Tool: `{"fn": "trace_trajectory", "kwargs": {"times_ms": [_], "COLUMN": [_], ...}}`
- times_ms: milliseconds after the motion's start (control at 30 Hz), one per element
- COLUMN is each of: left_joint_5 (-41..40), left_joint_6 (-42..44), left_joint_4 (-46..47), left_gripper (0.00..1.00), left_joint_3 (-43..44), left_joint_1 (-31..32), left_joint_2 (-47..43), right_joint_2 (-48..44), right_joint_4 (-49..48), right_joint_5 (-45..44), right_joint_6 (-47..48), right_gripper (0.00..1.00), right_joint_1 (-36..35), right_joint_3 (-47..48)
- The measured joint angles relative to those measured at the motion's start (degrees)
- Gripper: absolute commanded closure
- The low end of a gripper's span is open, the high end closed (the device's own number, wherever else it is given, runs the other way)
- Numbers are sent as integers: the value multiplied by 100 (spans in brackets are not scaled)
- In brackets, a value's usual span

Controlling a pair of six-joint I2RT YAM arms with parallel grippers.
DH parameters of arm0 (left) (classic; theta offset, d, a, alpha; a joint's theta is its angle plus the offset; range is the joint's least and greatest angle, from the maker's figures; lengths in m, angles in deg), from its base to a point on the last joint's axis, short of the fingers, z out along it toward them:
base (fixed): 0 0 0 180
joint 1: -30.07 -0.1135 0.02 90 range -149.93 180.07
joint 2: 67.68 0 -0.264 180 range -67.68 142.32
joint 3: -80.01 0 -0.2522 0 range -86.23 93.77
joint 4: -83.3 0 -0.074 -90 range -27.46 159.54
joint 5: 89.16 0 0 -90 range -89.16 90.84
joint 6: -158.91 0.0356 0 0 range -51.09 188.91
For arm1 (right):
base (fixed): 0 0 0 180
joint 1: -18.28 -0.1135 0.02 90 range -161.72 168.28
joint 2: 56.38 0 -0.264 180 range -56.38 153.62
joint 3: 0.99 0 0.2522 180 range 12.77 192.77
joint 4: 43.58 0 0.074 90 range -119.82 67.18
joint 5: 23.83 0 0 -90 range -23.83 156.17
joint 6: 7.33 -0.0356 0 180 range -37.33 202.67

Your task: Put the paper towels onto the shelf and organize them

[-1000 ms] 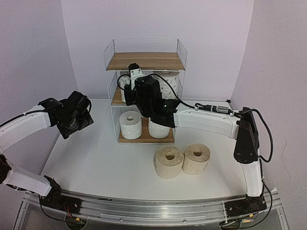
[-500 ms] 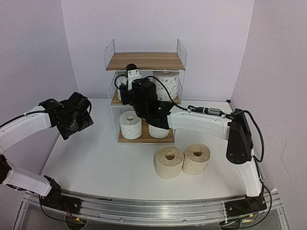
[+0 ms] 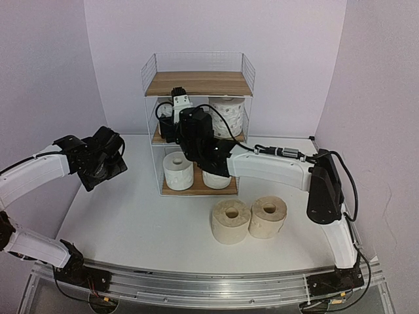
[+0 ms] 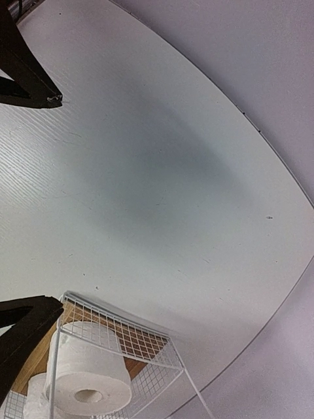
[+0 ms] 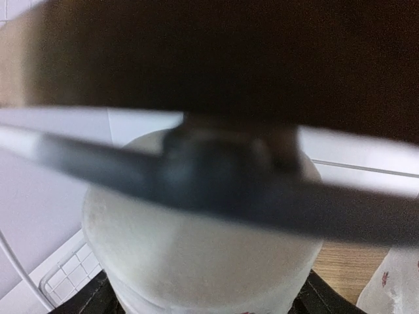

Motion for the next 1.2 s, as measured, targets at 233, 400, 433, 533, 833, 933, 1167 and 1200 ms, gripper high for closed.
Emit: {"fn": "trace_trajectory", "kwargs": {"times_ms": [233, 400, 433, 533, 833, 933, 1167, 1200], "left_joint_5": [1, -1, 1, 3, 10, 18, 98, 113], "left_joint_6": [2, 0, 2, 2, 7, 9, 11, 11], "left_joint_4": [0, -2, -1, -5, 0, 0, 9, 9], "left_gripper": [0, 0, 0, 0, 0, 0, 0, 0], "left_joint_3": [-4, -43, -56, -72, -74, -79, -125, -136], "left_joint_1": [-4, -13, -13, -13, -14, -15, -15, -15], "left_joint_2": [0, -2, -2, -4, -4, -4, -4, -4], "right_joint_2": [81, 81, 81, 81, 81, 81, 67, 63], "right_joint_4": [-37, -42, -44, -56, -164, -164, -168, -169], "right_joint_5": [35, 127, 138, 147, 187, 178, 198, 199], "right_joint_6": [-4, -20, -22, -26, -21, -15, 39, 57], "right_gripper": [12, 11, 11, 11, 10, 10, 4, 4], "right_joint_1": [0, 0, 0, 0, 0, 0, -5, -9], "right_joint_3": [94, 94, 94, 86, 29, 29, -13, -31]}}
